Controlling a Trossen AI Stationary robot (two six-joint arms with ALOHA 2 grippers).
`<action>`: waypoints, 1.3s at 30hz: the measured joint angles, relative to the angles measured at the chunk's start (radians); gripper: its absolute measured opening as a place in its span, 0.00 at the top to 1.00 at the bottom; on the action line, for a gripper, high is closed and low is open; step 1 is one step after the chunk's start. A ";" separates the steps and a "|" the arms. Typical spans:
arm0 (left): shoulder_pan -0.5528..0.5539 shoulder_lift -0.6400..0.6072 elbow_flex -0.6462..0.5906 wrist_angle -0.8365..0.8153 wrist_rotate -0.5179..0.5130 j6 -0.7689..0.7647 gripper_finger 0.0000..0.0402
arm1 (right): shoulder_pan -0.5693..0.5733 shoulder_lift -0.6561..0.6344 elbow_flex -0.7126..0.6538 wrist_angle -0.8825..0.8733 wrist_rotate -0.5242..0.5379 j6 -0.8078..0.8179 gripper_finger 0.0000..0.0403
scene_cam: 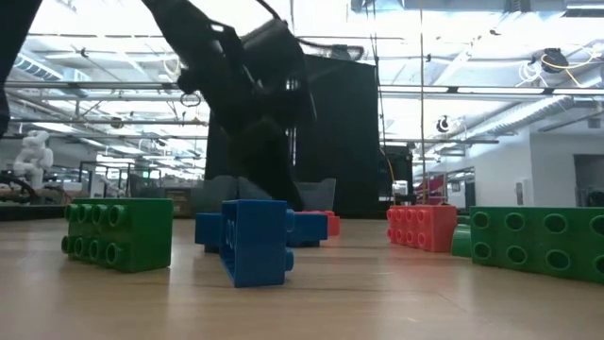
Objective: Sort blocks
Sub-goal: Put the orange gamepiece into the bottom black bin
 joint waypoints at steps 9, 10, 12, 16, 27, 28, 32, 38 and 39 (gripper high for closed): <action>0.001 0.103 0.005 0.018 0.004 -0.003 0.35 | 0.000 0.000 0.000 -0.001 0.000 0.012 1.00; 0.001 0.104 0.005 0.017 0.005 -0.003 0.37 | 0.000 0.000 0.000 -0.001 0.000 0.012 1.00; 0.001 0.105 0.005 0.019 0.003 -0.002 0.43 | 0.000 0.000 0.000 -0.001 0.000 0.011 1.00; 0.005 0.099 0.005 0.025 0.006 -0.004 0.62 | 0.000 0.000 0.000 -0.001 0.000 0.007 1.00; 0.013 0.032 0.005 -0.021 -0.043 -0.231 0.70 | 0.000 0.000 0.000 -0.001 0.003 -0.018 1.00; 0.011 0.011 0.005 -0.033 -0.058 -0.243 0.70 | 0.000 0.000 0.000 -0.001 0.003 -0.021 1.00; -0.009 -0.111 0.013 -0.143 -0.082 -0.291 0.70 | 0.000 0.000 0.000 -0.001 0.003 -0.024 1.00; -0.075 -0.310 0.013 -0.416 -0.077 -0.420 0.70 | 0.000 0.000 0.000 0.000 0.003 -0.052 1.00; -0.095 -0.344 0.013 -0.472 -0.074 -0.448 0.70 | 0.000 0.000 0.000 0.000 0.004 -0.053 1.00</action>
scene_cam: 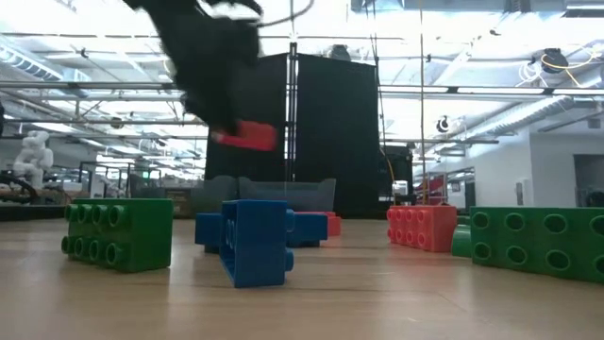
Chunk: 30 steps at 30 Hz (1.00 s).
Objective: Sort blocks
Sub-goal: Put the orange gamepiece into the bottom black bin
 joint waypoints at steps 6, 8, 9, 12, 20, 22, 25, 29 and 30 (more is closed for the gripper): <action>-0.148 -0.159 0.000 -0.222 0.006 -0.224 0.70 | 0.000 0.000 0.000 0.001 0.000 -0.022 1.00; -0.214 -0.194 0.000 -0.286 0.022 -0.321 0.70 | 0.000 0.000 0.000 0.002 0.000 -0.023 1.00; -0.249 -0.212 0.000 -0.306 0.037 -0.371 0.70 | 0.000 0.000 0.000 0.002 0.000 -0.024 1.00; -0.358 -0.247 0.000 -0.363 0.102 -0.523 0.70 | 0.000 0.000 0.000 0.002 0.000 -0.033 1.00; -0.659 -0.260 0.000 -0.419 0.274 -0.872 0.70 | 0.000 0.000 0.000 0.003 0.001 -0.034 1.00; -0.725 -0.256 0.000 -0.420 0.286 -0.943 0.70 | 0.000 0.000 0.000 0.003 0.000 -0.034 1.00; -0.815 -0.256 0.000 -0.425 0.287 -1.046 0.70 | 0.000 0.000 0.000 0.003 0.001 -0.041 1.00; -0.906 -0.245 0.000 -0.428 0.283 -1.148 0.70 | 0.000 0.000 0.000 0.003 0.001 -0.045 1.00; -0.926 -0.239 0.000 -0.428 0.282 -1.168 0.70 | 0.000 0.000 0.000 0.003 0.001 -0.047 1.00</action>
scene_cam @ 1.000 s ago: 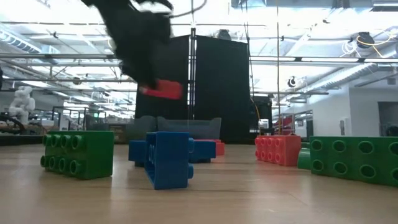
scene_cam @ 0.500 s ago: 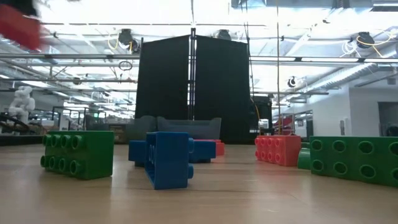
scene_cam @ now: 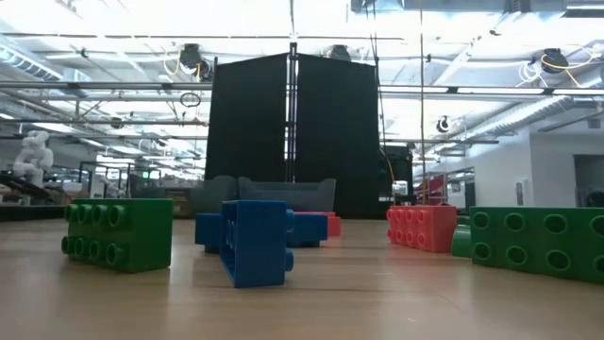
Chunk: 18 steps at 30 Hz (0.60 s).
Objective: Sort blocks
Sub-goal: Put the orange gamepiece into the bottom black bin
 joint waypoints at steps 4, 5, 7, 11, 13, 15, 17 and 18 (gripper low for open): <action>-0.052 0.033 0.000 0.034 -0.002 -0.035 0.70 | 0.000 0.000 0.000 0.000 0.000 -0.002 1.00; -0.062 0.044 0.001 0.048 -0.002 -0.035 0.70 | 0.000 0.000 0.000 0.000 0.000 -0.002 1.00; -0.076 0.067 0.001 0.069 -0.002 -0.035 0.70 | 0.000 0.000 0.000 0.000 0.000 -0.002 1.00; -0.094 0.109 0.001 0.118 -0.002 -0.036 0.57 | 0.000 0.000 0.000 0.000 0.000 -0.002 1.00; -0.099 0.126 0.001 0.161 -0.002 -0.031 0.47 | 0.000 0.000 0.000 0.000 0.000 -0.002 1.00; -0.102 0.141 0.001 0.183 -0.001 -0.028 0.40 | 0.000 0.000 0.000 0.000 0.000 -0.002 1.00; -0.104 0.150 0.001 0.203 0.000 -0.029 0.35 | 0.000 0.000 0.000 0.000 0.000 -0.002 1.00; -0.104 0.153 0.001 0.203 0.003 -0.030 0.34 | 0.000 0.000 0.000 0.000 0.000 -0.002 1.00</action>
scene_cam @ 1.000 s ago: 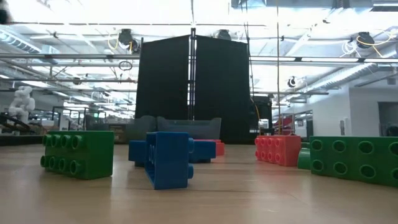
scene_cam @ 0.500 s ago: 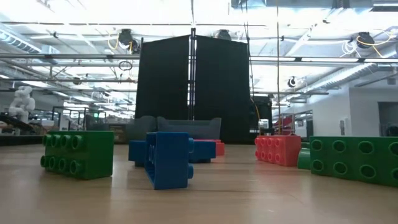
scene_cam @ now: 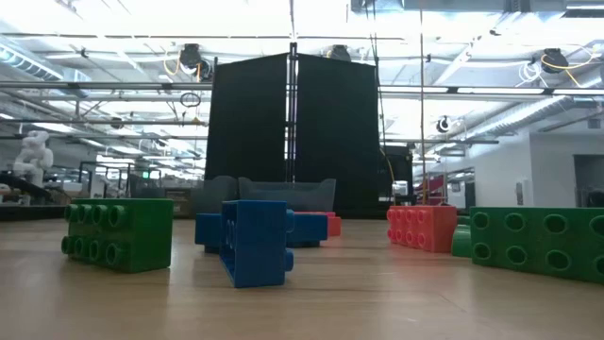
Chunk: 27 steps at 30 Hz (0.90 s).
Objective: Sort blocks
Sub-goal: Put the orange gamepiece into the bottom black bin, then put the green gamepiece into the top left black bin
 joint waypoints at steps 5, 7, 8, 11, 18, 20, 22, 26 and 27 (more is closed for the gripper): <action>0.022 -0.001 0.000 -0.004 0.017 -0.009 0.32 | 0.000 0.000 0.000 0.000 0.000 0.000 1.00; 0.040 -0.007 0.000 -0.004 0.019 -0.002 0.33 | 0.000 0.000 0.000 0.000 0.000 0.000 1.00; 0.052 -0.012 0.000 -0.006 0.019 0.001 0.33 | 0.000 0.000 0.000 0.000 0.000 0.000 1.00; 0.096 -0.037 0.000 -0.007 0.021 0.001 0.33 | 0.000 0.000 0.000 0.000 0.000 0.000 1.00; 0.241 -0.108 0.000 0.019 -0.109 0.191 0.33 | 0.000 0.000 0.000 0.000 0.000 -0.004 1.00; 0.293 -0.118 0.001 0.049 -0.191 0.307 0.33 | 0.000 0.000 0.000 0.000 0.000 -0.004 1.00; 0.345 -0.119 0.001 0.089 -0.287 0.453 0.33 | 0.000 0.000 0.000 0.000 -0.001 -0.004 1.00; 0.442 -0.106 0.002 0.158 -0.461 0.798 0.33 | 0.000 0.000 0.000 0.000 -0.001 -0.008 1.00; 0.465 -0.098 0.002 0.173 -0.490 0.879 0.33 | 0.000 0.000 0.000 0.000 -0.001 -0.008 1.00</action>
